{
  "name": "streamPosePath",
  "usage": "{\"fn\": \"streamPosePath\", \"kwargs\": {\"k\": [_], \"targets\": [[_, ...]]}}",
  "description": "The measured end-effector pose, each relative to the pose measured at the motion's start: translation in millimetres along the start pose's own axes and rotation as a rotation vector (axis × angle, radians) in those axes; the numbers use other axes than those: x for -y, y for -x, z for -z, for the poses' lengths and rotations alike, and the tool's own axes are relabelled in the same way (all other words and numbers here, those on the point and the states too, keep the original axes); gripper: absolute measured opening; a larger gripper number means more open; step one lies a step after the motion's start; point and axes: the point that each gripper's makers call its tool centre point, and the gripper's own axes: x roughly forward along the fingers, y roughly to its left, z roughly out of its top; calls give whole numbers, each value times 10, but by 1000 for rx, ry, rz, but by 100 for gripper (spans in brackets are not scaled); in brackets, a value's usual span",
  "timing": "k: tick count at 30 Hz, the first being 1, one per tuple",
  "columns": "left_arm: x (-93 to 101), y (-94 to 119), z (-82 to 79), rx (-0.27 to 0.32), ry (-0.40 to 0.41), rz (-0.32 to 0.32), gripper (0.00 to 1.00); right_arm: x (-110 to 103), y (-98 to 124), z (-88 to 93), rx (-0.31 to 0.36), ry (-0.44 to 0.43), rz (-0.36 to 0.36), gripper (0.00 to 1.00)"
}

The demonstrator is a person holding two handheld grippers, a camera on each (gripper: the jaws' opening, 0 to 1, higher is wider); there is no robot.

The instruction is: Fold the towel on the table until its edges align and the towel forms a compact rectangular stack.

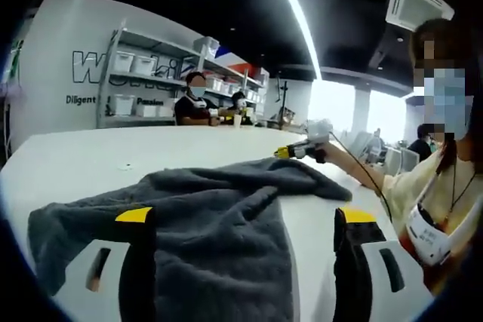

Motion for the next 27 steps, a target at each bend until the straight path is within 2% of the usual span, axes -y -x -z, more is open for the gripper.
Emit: {"fn": "streamPosePath", "kwargs": {"k": [1,9,15,24,27], "targets": [[0,2,-8,3,1,2,96,20,-33,78,-32,17,10,27],[15,0,1,2,2,2,96,40,-112,189,-51,-26,-15,23],[-3,-7,26,-12,7,2,96,-38,-123,191,-40,-64,-53,8],[-9,-15,65,-27,8,-3,95,-142,-81,168,-57,-20,-65,3],[-16,4,29,-18,4,-5,95,-183,-19,65,-36,3,-69,1]]}}
